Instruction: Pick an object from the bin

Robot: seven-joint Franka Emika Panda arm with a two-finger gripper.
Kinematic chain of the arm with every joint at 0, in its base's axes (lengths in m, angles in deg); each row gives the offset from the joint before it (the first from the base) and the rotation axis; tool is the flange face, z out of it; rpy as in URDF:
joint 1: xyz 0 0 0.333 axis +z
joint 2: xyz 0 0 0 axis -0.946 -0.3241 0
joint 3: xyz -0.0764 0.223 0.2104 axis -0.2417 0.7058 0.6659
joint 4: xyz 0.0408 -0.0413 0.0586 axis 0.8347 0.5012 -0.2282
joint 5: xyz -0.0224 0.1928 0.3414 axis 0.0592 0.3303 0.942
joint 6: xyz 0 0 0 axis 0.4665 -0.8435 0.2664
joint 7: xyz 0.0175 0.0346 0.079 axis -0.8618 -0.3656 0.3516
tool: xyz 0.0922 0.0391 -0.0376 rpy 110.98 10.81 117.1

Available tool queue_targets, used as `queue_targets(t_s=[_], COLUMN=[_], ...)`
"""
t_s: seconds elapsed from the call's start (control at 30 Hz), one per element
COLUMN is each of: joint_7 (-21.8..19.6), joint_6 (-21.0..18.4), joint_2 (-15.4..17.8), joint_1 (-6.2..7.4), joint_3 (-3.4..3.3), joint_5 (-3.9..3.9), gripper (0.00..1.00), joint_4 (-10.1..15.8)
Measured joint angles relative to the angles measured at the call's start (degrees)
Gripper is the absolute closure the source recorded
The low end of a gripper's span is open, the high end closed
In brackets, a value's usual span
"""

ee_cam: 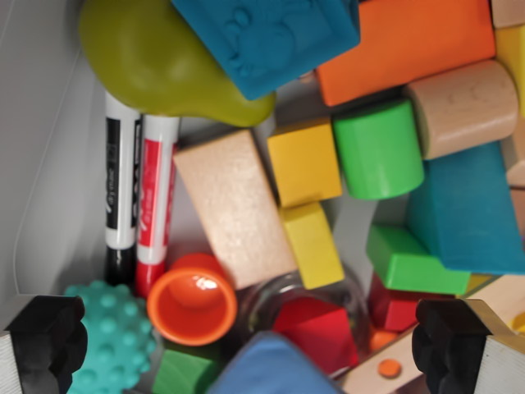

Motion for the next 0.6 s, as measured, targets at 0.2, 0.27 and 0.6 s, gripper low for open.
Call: queue_targets(t_s=[0.2,0.27,0.6], joint_7=[-5.28,-7.26,-13.90], joint_6=[0.72,0.97,2.85], joint_2=[-1.54,-2.14,-5.07], joint_1=[0.90,1.25,2.50], joint_3=[-0.19,-0.26,-0.52], joint_5=[0.27,0.40,0.67], gripper=[0.00,0.00,0.00], joint_4=[-0.91,-1.33,-2.70])
